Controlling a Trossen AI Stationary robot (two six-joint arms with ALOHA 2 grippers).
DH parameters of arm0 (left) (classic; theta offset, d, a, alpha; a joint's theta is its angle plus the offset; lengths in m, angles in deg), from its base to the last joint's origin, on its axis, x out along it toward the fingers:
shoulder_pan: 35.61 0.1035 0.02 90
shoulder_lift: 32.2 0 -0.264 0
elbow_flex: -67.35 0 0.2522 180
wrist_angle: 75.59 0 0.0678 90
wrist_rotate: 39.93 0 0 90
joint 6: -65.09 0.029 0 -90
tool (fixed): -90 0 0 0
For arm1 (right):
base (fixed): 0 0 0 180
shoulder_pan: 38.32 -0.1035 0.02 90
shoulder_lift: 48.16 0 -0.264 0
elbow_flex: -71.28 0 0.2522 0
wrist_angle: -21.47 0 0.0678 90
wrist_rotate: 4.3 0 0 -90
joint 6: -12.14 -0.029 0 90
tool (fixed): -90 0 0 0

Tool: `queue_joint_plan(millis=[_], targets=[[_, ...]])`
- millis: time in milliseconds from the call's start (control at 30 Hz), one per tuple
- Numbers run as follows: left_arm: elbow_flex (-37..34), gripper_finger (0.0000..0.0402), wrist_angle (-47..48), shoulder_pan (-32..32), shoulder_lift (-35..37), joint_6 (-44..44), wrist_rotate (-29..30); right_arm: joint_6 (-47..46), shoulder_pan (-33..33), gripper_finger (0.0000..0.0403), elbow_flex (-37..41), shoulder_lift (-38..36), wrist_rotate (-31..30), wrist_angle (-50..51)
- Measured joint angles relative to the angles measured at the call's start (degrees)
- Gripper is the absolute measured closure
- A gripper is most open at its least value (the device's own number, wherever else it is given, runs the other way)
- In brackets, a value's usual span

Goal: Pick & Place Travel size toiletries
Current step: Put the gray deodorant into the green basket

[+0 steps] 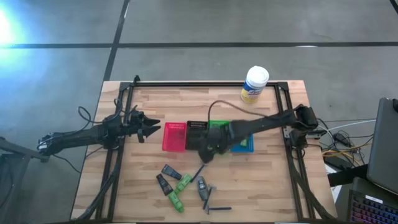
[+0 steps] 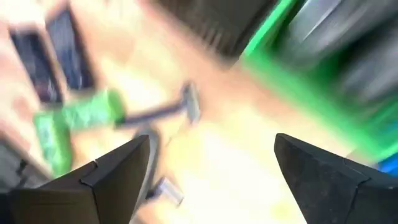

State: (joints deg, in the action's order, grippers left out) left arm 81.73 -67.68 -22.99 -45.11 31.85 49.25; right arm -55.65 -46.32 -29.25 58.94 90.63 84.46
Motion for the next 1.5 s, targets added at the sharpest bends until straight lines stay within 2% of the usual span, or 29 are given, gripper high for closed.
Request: queue_joint_plan(millis=[67,200,500,600,800,933,1133,1500], targets=[[0.00,0.0172,0.07,-0.01,-0.02,-0.02,0.02,-3.94,-1.88,0.0061,-0.18,2.08,2.46,-0.57],[0.00,0.0172,0.48,0.00,-0.07,0.00,0.00,-12.39,-5.58,0.0064,-2.49,6.17,2.67,-0.38],[0.00,0.0172,0.52,-0.01,-0.17,-0.01,0.00,-22.06,-11.51,0.0037,-15.12,16.13,2.91,0.18],[0.00,0.0172,0.54,0.00,-0.15,0.00,0.00,-22.04,-12.51,0.0033,-20.95,20.35,2.95,3.21],[0.00,0.0172,0.91,-0.01,-0.23,0.00,0.02,-17.43,-13.41,0.0034,-33.55,28.16,2.60,16.36],[0.00,0.0172,0.98,-0.02,-0.33,-0.02,0.02,-13.38,-13.70,0.0034,-38.25,31.59,2.33,17.94],[0.00,0.0172,1.33,-0.01,-0.37,0.00,0.00,-11.28,-14.42,0.0034,-40.04,34.48,0.68,17.85],[0.00,0.0172,1.34,0.00,-0.37,-0.01,0.00,-10.17,-15.87,0.0035,-36.60,34.53,-2.56,14.53]])
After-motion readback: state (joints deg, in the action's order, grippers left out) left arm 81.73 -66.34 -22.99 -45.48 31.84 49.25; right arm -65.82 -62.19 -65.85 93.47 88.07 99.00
